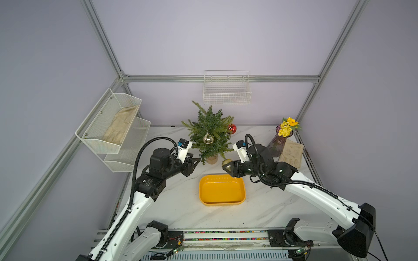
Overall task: Decorate the small christmas tree with ornaments
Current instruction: Hang an ornament on the christmas tree.
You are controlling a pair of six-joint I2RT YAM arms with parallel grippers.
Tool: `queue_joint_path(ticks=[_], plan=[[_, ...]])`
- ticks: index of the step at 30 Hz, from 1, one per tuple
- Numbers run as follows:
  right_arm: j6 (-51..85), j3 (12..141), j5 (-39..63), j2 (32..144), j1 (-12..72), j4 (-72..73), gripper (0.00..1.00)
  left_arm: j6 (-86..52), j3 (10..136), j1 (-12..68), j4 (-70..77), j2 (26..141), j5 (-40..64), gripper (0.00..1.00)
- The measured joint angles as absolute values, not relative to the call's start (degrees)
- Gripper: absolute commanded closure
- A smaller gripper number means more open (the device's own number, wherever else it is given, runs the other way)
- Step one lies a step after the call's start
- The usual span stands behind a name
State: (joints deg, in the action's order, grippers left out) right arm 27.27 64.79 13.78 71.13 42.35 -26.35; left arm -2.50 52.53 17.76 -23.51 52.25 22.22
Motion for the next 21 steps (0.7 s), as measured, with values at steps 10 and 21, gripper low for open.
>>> queue_joint_path(ticks=[10, 21], plan=[[26.8, 72.7, 23.0, 74.6, 41.8, -22.0, 0.43, -2.3, 50.8, 17.8, -23.2, 49.2, 20.3, 0.52], [28.3, 74.1, 24.5, 79.0, 40.2, -20.3, 0.43, -2.2, 50.7, 17.8, -23.2, 48.5, 20.2, 0.52]])
